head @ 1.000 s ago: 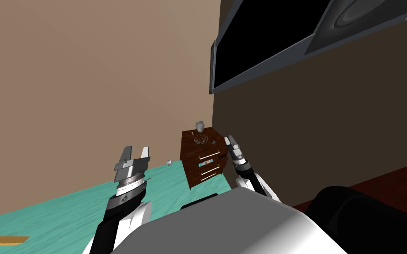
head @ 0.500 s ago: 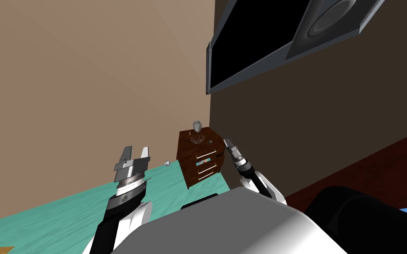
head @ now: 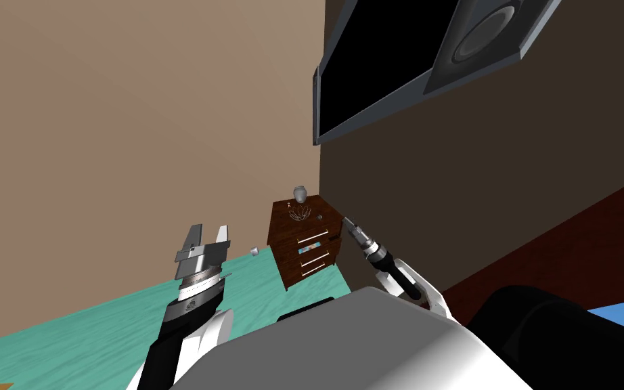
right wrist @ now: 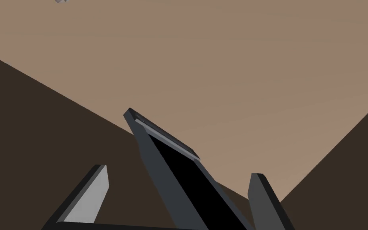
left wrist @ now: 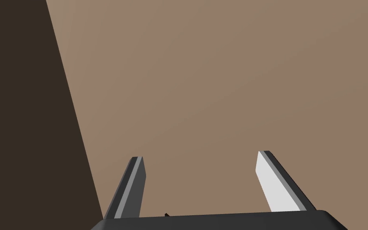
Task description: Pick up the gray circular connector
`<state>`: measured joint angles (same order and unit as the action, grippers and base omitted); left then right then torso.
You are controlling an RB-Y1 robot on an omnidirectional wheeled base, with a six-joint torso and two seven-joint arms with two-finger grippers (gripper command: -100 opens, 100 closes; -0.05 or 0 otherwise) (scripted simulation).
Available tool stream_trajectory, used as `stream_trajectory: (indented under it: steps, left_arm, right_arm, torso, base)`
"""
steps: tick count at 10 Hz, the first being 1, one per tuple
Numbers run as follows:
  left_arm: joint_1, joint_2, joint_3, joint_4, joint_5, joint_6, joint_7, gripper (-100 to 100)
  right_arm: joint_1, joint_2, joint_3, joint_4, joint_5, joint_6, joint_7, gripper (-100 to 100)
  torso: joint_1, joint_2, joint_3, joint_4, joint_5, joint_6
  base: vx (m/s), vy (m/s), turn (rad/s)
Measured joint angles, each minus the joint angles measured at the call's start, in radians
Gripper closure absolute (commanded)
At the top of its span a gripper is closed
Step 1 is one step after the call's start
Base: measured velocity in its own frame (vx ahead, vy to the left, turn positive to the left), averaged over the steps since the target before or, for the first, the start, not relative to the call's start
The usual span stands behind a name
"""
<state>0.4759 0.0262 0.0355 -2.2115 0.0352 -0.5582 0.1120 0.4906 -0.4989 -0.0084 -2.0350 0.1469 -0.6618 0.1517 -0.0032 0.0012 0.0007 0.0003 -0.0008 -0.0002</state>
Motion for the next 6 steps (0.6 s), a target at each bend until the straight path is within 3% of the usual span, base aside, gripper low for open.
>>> stream_trajectory:
  steps: [3, 6]
  left_arm:
    - [0.000, 0.000, 0.000, 0.000, 0.000, 0.000, 0.000, 0]
    - [0.000, 0.000, 0.000, 0.000, 0.000, 0.000, 0.000, 0]
  right_arm:
    - [-0.004, -0.086, -0.007, 0.070, 0.035, -0.008, 0.014, -100]
    - [-0.006, -0.148, -0.003, 0.105, 0.068, 0.008, 0.029, -100]
  torso:
    - [0.002, -0.001, 0.000, 0.000, 0.000, 0.000]
    - [0.003, -0.001, -0.001, 0.000, 0.001, 0.000]
  base:
    - [-0.005, -0.019, 0.030]
    - [0.001, -0.006, 0.047]
